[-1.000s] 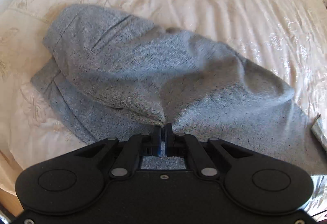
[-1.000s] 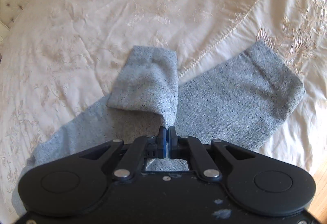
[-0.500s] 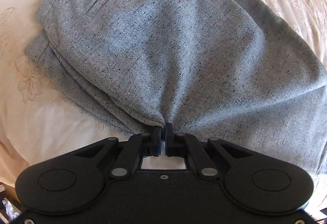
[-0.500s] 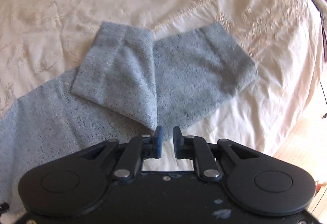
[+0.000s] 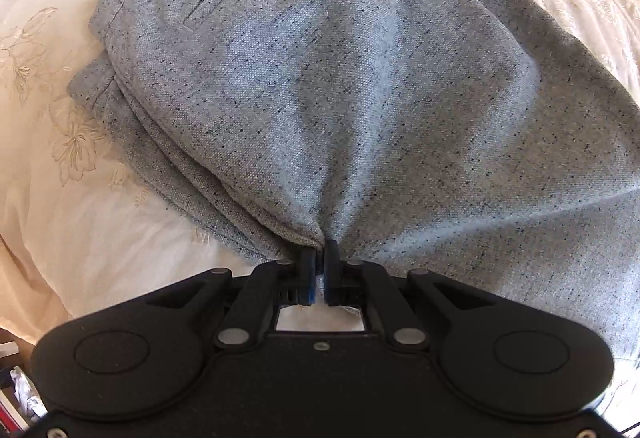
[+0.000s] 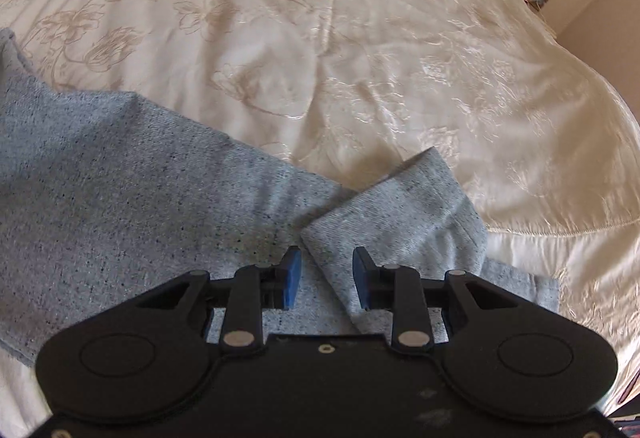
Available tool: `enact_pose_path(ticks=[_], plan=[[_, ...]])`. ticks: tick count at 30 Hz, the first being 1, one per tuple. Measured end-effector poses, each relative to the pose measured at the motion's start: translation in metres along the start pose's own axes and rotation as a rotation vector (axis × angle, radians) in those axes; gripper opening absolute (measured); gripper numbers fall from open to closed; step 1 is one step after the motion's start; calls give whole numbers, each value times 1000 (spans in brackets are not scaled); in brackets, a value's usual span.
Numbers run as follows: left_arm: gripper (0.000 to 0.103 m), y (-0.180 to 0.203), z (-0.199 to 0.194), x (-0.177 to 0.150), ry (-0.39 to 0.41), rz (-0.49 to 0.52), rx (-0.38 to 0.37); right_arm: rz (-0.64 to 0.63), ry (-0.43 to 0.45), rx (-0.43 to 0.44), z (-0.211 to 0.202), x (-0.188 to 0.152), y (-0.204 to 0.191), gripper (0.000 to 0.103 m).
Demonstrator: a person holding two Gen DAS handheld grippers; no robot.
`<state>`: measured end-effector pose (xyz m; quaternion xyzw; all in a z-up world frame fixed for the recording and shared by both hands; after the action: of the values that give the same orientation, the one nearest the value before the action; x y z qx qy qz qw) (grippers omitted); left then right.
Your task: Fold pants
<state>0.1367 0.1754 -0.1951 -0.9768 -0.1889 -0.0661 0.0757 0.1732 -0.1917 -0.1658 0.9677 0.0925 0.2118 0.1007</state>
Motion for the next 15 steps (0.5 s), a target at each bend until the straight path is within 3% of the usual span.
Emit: enact_pose_path(ticks=[5, 6, 7, 11, 13, 15], plan=[[5, 3, 1, -10, 4, -25, 33, -43, 1, -9, 10, -3, -6, 27], [5, 0, 1, -14, 4, -34, 34, -48, 4, -17, 11, -4, -2, 20], [5, 1, 2, -14, 3, -43, 33, -30, 11, 1, 10, -5, 5, 5], [5, 2, -3, -18, 8, -68, 27, 145, 102, 49, -26, -13, 59, 2], [5, 0, -6, -20, 13, -86, 19, 291, 142, 57, -50, -26, 100, 2], [5, -1, -7, -25, 18, -100, 16, 450, 129, 39, -59, -48, 143, 2]])
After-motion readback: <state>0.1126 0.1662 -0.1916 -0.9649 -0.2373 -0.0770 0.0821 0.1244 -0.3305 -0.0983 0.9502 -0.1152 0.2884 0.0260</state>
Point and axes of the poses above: each gripper's, at about its wrist camera, not at the fingertips, and z roughly the way its jaws point, y to its right, x to its top, the point moved 3 cm from there along z, roughly the way its jaws point, and after that the axes turned 5 degrees about x, right-handed, at the moved point
